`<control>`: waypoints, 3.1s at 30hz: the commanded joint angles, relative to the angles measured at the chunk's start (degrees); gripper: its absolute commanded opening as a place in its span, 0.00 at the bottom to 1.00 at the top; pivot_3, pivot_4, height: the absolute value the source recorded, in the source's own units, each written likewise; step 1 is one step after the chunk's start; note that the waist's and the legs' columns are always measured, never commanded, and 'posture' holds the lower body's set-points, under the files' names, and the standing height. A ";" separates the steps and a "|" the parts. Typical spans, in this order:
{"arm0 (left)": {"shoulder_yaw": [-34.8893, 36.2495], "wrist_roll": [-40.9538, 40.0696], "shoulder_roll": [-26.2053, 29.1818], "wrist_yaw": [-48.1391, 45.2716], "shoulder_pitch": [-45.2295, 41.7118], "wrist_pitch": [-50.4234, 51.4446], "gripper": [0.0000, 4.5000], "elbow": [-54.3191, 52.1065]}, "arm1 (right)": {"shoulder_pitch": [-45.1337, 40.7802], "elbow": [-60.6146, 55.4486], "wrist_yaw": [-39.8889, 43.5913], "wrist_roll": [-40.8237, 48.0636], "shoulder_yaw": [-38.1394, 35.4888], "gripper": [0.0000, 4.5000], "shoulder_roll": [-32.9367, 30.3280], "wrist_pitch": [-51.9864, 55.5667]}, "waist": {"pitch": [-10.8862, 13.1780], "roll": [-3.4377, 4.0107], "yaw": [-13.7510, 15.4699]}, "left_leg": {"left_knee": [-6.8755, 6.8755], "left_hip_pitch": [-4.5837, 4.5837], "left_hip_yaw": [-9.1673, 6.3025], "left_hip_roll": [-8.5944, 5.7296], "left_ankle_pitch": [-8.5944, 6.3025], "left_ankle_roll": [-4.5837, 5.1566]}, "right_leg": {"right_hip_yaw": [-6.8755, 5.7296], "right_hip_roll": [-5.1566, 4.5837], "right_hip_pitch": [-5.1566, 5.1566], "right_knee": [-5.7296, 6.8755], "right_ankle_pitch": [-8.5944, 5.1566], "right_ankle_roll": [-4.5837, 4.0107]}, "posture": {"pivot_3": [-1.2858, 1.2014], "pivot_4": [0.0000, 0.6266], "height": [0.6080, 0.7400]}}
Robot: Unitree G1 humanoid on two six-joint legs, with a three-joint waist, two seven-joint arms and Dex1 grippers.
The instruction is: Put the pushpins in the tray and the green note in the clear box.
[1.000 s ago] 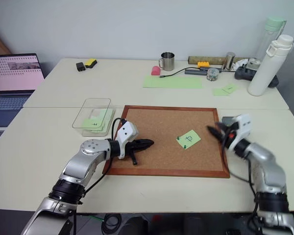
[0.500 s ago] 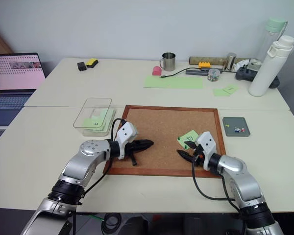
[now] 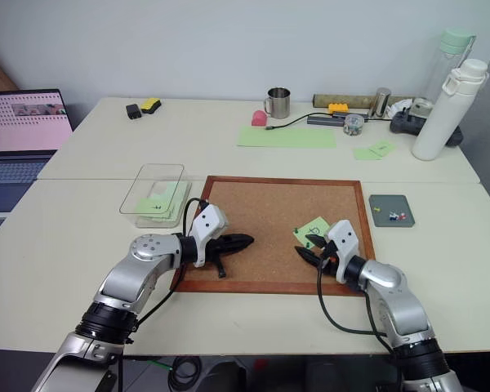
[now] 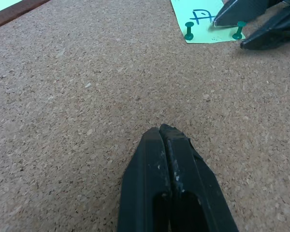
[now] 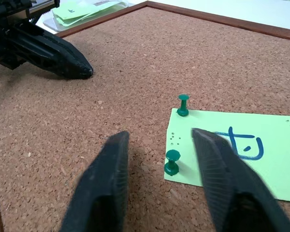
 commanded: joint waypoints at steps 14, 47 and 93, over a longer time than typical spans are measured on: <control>-0.40 0.28 0.13 0.06 0.05 0.63 0.00 -0.36 | -1.61 -4.97 1.09 2.68 -0.72 0.01 1.48 -0.11 | 0.00 0.00 -0.01 | 0.00 0.01 0.00 0.00 0.00 0.00 | 0.00 0.00 0.00 0.02 0.00 0.00 | 0.52 0.24 1.00; -0.64 0.55 0.73 -0.97 0.17 0.45 0.00 -0.53 | -18.08 24.75 -18.41 2.65 -23.54 0.01 -3.77 0.36 | 0.01 0.01 -0.01 | -0.02 -0.01 0.06 -0.02 0.00 0.00 | 0.04 -0.02 -0.01 0.01 0.00 0.00 | 0.52 0.24 1.00; -0.51 0.32 0.72 0.15 0.86 0.59 0.00 -1.17 | -19.49 33.29 -13.87 -0.49 -21.77 0.30 -8.12 -4.02 | 0.01 0.02 -0.38 | -0.03 -0.01 0.11 0.00 0.00 0.00 | 0.08 -0.03 -0.01 0.00 0.00 0.00 | 0.52 0.24 1.00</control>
